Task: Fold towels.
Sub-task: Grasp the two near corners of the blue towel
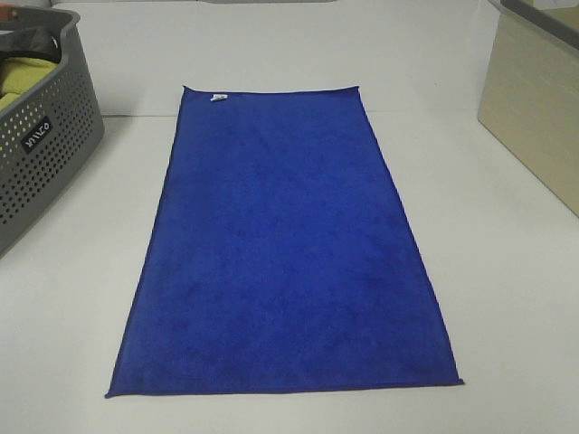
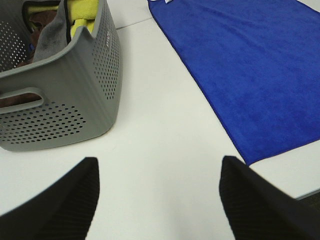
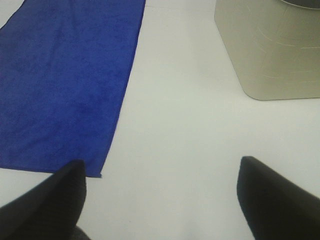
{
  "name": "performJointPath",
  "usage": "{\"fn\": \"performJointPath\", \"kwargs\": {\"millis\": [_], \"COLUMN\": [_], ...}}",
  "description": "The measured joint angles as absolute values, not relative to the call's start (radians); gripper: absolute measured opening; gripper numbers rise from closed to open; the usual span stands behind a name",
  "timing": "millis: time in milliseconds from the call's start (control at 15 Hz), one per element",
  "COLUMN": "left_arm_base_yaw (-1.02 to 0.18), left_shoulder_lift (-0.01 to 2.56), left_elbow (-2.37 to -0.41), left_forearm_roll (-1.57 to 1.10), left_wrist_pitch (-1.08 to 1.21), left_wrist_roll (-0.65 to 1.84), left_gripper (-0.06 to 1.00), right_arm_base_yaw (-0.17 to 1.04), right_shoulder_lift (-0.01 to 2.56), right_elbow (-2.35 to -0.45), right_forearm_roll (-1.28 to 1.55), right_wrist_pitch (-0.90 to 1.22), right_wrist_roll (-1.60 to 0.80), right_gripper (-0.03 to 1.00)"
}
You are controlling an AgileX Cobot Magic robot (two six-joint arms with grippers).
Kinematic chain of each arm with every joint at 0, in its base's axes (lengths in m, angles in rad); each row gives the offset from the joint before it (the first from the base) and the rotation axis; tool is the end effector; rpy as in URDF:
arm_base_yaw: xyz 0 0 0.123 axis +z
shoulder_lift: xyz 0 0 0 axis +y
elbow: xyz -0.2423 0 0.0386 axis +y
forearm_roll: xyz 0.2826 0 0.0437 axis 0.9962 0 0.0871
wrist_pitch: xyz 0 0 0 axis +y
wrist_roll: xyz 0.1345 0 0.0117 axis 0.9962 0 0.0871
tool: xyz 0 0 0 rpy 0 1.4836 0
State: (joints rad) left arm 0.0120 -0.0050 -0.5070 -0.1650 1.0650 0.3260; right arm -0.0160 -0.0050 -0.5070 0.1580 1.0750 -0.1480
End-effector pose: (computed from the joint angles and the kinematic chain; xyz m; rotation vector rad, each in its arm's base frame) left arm 0.1024 -0.0182 0.2776 0.3258 1.9993 0.0163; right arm 0.1019 0.0171 0.2763 -0.1441 2.0324 0.0863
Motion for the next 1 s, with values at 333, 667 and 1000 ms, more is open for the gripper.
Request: {"fn": "performJointPath", "kwargs": {"millis": [333, 667, 1000], "left_arm_base_yaw": [0.012, 0.012, 0.012], "left_shoulder_lift": [-0.005, -0.005, -0.005], "left_elbow": [-0.507, -0.507, -0.507], "left_forearm_roll": [-0.165, -0.165, -0.165], "left_wrist_pitch": [1.065, 1.065, 1.065], "left_wrist_roll": [0.326, 0.326, 0.326], "left_gripper": [0.65, 0.65, 0.65], "right_arm_base_yaw": [-0.016, -0.016, -0.016], "right_shoulder_lift": [-0.005, -0.005, -0.005], "right_elbow": [-0.507, -0.507, -0.507], "right_forearm_roll": [0.158, 0.158, 0.158], "right_wrist_pitch": [1.075, 1.075, 1.075], "right_wrist_roll": [-0.148, -0.148, -0.148], "right_gripper": [0.78, 0.78, 0.78]}}
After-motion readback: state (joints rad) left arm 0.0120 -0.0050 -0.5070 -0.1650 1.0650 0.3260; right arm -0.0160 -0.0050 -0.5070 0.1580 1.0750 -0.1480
